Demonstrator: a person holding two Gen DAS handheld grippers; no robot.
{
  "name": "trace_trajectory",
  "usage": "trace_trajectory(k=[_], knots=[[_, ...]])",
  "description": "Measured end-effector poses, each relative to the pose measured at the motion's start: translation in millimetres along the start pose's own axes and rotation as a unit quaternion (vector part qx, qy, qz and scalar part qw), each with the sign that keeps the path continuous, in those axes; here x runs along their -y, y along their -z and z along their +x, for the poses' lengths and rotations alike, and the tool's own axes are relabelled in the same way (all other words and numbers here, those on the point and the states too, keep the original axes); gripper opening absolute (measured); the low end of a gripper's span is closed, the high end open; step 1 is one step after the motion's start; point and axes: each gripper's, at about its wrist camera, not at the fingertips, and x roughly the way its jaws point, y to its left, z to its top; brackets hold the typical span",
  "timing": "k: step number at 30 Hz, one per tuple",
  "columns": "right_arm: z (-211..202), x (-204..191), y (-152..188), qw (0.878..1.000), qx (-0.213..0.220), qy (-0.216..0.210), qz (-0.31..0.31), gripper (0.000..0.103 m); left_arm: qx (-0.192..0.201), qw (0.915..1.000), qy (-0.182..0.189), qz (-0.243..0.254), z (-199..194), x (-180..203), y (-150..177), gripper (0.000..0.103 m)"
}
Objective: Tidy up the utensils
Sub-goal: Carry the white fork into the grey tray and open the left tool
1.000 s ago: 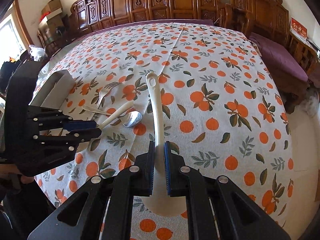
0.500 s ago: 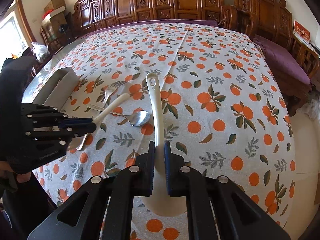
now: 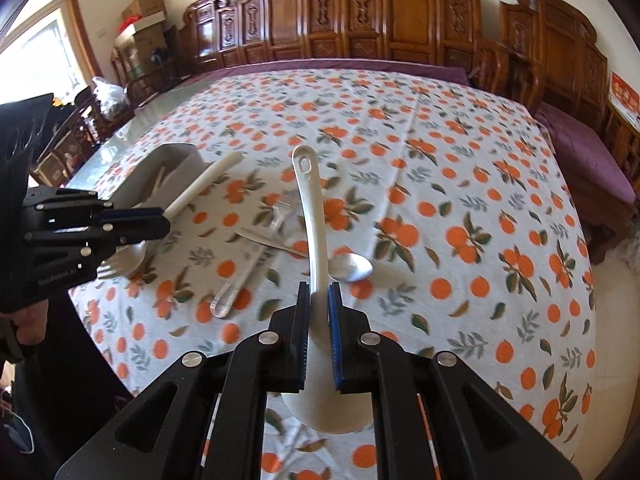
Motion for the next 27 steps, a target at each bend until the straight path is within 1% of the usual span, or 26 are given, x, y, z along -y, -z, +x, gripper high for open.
trace_trajectory(k=[6, 14, 19, 27], knots=[[0, -31, -8, 1.0, 0.002, -0.012, -0.027, 0.011, 0.019, 0.9995, -0.016, -0.02, -27, -29, 6, 0.006], [3, -63, -26, 0.999, 0.013, -0.027, -0.033, 0.011, 0.026, 0.9977, -0.044, -0.045, -46, -76, 15, 0.006], [4, -79, -37, 0.998, 0.022, -0.04, -0.032, 0.011, 0.023, 0.996, -0.053, -0.069, -45, -104, 21, 0.006], [16, -102, -45, 0.998, 0.026, -0.06, -0.023, 0.011, -0.003, 0.992, -0.061, -0.111, -19, -141, 37, 0.006]])
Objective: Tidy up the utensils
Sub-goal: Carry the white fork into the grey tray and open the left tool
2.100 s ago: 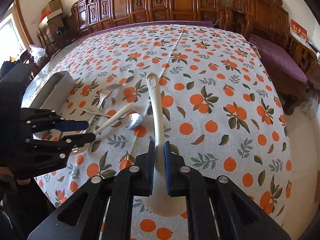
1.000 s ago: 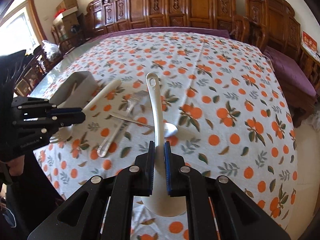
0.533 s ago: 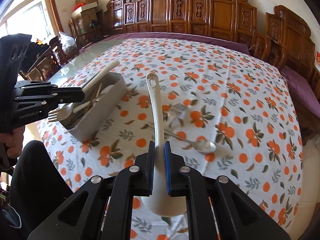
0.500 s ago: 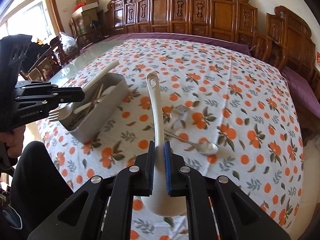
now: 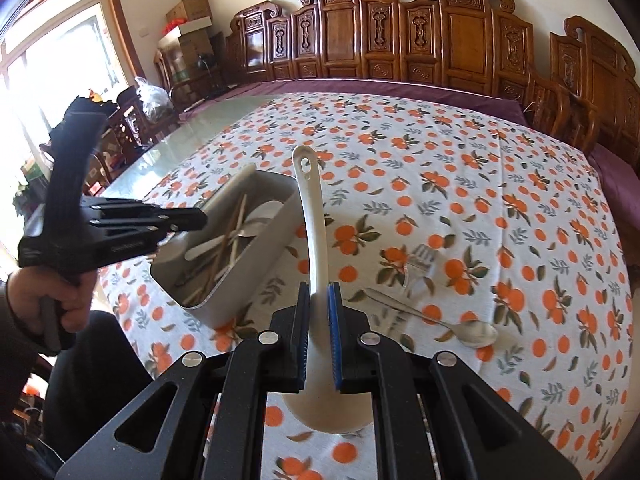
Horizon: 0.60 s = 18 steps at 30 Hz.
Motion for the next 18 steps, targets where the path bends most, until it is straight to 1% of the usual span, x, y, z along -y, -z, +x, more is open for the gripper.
trace_trajectory(k=[4, 7, 14, 17, 18], knots=[[6, -8, -3, 1.0, 0.0, -0.007, 0.002, 0.011, -0.016, 0.9998, -0.002, -0.016, 16, -11, 4, 0.006], [10, -14, -5, 1.0, -0.001, -0.012, 0.001, 0.011, -0.024, 0.9995, -0.007, -0.018, 24, -16, 6, 0.006], [17, -26, -7, 1.0, -0.005, -0.017, -0.002, 0.011, -0.031, 0.9992, -0.011, -0.023, 32, -21, 9, 0.006], [21, -32, -8, 1.0, -0.008, -0.02, -0.005, 0.011, -0.027, 0.9993, -0.01, -0.025, 28, -23, 10, 0.012], [23, -34, -8, 1.0, -0.009, -0.02, -0.006, 0.011, -0.024, 0.9993, -0.01, -0.025, 25, -24, 11, 0.016]])
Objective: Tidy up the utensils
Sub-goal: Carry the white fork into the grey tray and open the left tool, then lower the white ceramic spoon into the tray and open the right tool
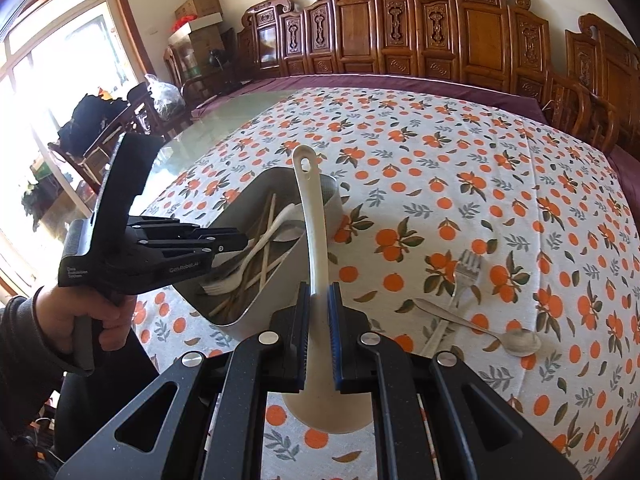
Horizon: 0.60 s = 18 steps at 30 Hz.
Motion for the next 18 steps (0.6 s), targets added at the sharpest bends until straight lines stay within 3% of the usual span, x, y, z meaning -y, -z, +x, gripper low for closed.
trace_trajectory(k=[18], knots=[[34, -58, -40, 0.999, 0.002, -0.029, -0.018, 0.011, 0.054, 0.9984, -0.015, 0.005, -69, -42, 8, 0.02]])
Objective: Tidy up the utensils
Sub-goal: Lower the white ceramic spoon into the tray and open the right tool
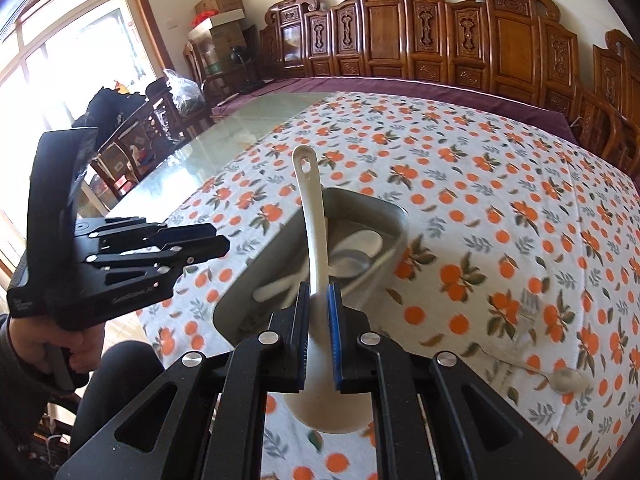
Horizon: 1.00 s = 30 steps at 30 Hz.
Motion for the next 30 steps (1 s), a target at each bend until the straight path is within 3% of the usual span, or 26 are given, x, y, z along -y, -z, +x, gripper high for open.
trace_trajectory(k=[10, 22, 30], knots=[[33, -15, -26, 1.0, -0.004, -0.007, 0.024, 0.011, 0.01, 0.9998, -0.006, -0.014, -12, -25, 9, 0.02], [85, -2, -7, 0.996, -0.051, 0.018, 0.067, 0.011, 0.006, 0.9999, 0.0, -0.008, -9, -25, 20, 0.021], [92, 6, -4, 0.996, -0.049, 0.025, 0.069, 0.014, 0.004, 1.0, 0.001, 0.0, -7, -20, 22, 0.022]])
